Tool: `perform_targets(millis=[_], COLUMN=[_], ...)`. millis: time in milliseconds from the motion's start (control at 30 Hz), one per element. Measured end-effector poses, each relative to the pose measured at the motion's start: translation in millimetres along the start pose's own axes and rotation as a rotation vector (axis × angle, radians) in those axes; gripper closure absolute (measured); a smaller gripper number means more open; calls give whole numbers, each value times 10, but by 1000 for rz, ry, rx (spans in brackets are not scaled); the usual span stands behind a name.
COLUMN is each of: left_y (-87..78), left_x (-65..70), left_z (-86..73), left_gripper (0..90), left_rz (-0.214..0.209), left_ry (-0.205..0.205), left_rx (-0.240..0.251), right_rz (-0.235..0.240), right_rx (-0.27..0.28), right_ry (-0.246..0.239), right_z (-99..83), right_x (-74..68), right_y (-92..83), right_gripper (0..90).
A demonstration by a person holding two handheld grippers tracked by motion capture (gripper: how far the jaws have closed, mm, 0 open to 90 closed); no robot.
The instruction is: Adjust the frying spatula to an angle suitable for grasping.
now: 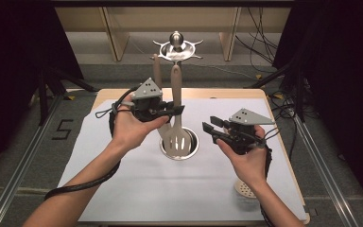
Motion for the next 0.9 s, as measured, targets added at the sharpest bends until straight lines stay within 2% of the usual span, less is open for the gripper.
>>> perform_targets(millis=[100,133,300,367,533,567,667,700,733,767,800,833,900], left_y=[-2,2,19,26,53,57,74,79,83,86,88,96,101], left_x=[-5,-15,-36,-37,-74,-73,-51,-100,-113,-123,-117,-121,-134], left_z=[13,21,28,23,27,27,19,30,31,32,25,25,24], left_gripper=[763,763,763,763,763,763,763,763,763,763,763,763,763], left_rz=[3,-1,0,4,6,5,7,8,7,9,13,8,9], left_ry=[-18,-2,5,-20,-26,-32,-95,-38,-28,-22,-41,-38,-31], left_rx=[3,4,-5,-8,-9,-10,-11,-13,-14,-14,-17,-15,-17], right_rz=[-8,-7,-2,3,2,3,-16,-16,-14,-13,-8,-19,-10], right_rx=[-3,-4,-1,1,3,3,12,10,7,-3,-5,11,5], right_ry=[-3,-3,1,0,-1,-1,-12,-13,-12,-5,1,-20,-11], right_z=[-4,-5,-3,1,5,5,12,11,10,3,1,17,11], right_x=[5,5,4,1,1,2,30,32,31,26,18,41,31], right_y=[-5,-6,-2,1,-1,-1,-5,-7,-10,-19,-20,-15,-16], right_gripper=[617,616,617,616,617,617,617,617,617,617,617,617,616])
Point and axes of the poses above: each handheld gripper's, and its own axes: y roughly forward along the jaws, z roughly out of its top, x roughly to its right, the point moved 10 cm from there along y, roughly forward along the jaws, and after that the axes turned 1 degree about -y, right-handed, at the moved point
